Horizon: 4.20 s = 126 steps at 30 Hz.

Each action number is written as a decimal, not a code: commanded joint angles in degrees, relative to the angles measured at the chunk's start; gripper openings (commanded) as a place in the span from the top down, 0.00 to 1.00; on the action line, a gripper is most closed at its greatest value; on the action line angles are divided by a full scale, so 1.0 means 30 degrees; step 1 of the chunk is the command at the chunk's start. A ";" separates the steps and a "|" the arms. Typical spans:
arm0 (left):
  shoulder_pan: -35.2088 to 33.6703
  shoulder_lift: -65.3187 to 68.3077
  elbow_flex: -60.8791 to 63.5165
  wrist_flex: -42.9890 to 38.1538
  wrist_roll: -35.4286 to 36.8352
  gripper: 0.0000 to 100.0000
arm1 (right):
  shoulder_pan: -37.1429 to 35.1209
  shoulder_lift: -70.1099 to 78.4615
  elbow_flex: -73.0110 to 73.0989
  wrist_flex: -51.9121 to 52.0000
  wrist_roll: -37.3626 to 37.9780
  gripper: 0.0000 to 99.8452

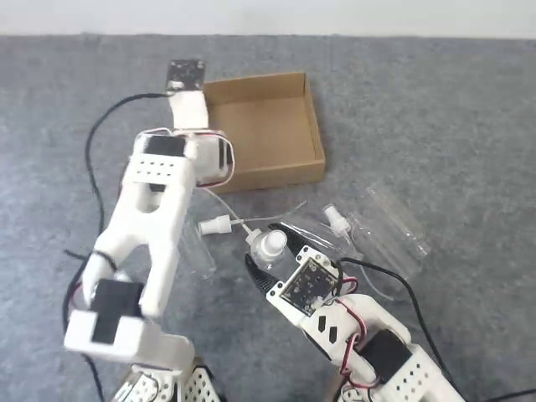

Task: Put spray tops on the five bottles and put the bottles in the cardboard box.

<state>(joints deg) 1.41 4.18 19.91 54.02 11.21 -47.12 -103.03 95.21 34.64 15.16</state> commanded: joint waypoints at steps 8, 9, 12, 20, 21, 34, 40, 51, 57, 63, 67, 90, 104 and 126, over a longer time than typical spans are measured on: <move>0.0000 0.0821 -0.1099 0.1905 -0.1231 0.84 | 0.0220 -0.0308 0.0381 0.0073 0.0205 0.99; -0.0117 0.0791 -0.1099 0.2022 -0.1231 0.84 | 0.0220 -0.0308 0.0381 0.0073 0.0205 0.99; -0.0879 0.0791 -0.1128 0.2051 -0.1524 0.84 | 0.0220 -0.0308 0.0381 0.0073 0.0205 0.99; -0.1231 0.0791 -0.3033 0.3868 -0.2168 0.84 | 0.0220 -0.0308 0.0381 0.0073 0.0205 0.99; -0.1231 0.0791 -0.3443 0.4103 -0.2168 0.84 | 0.0220 -0.0308 0.0381 0.0073 0.0205 0.99; -0.1407 0.0674 -0.7956 0.8176 -0.1084 0.84 | 0.0220 -0.0308 0.0381 0.0073 0.0205 0.99; -0.1436 -0.2462 -0.6696 0.8703 -0.1084 0.84 | 0.0308 -0.0308 0.0381 0.0073 0.0147 0.99; -0.4689 -0.7355 -0.0806 0.5568 -0.0821 0.84 | 0.1509 -0.0308 0.0352 -0.0103 0.0088 0.99; -0.5949 -0.9055 0.2154 0.5070 -0.0850 0.84 | 0.1538 -0.0308 0.0352 -0.0103 0.0088 0.99; -0.6095 -1.0667 0.6960 0.1788 -0.0703 0.84 | 0.1568 -0.0308 0.0322 -0.0073 0.0088 0.99; -0.6095 -1.1370 0.9626 -0.1084 -0.0615 0.84 | 0.1597 -0.0278 -0.0322 0.0132 0.0088 0.99; -0.6125 -1.1487 1.3582 -0.6330 0.0117 0.84 | 0.2681 0.0894 -0.8264 0.2330 0.0205 0.99; -0.6125 -1.1429 1.3612 -0.6330 0.0117 0.84 | 0.2799 0.9978 -1.3421 0.0044 0.0088 0.99; -0.6154 -1.1429 1.3641 -0.6300 0.0117 0.84 | 0.3443 1.8037 -1.5941 -0.5729 0.0147 0.99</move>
<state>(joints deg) -16.88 -27.74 61.14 36.79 11.12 -39.03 -52.04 55.12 19.78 15.16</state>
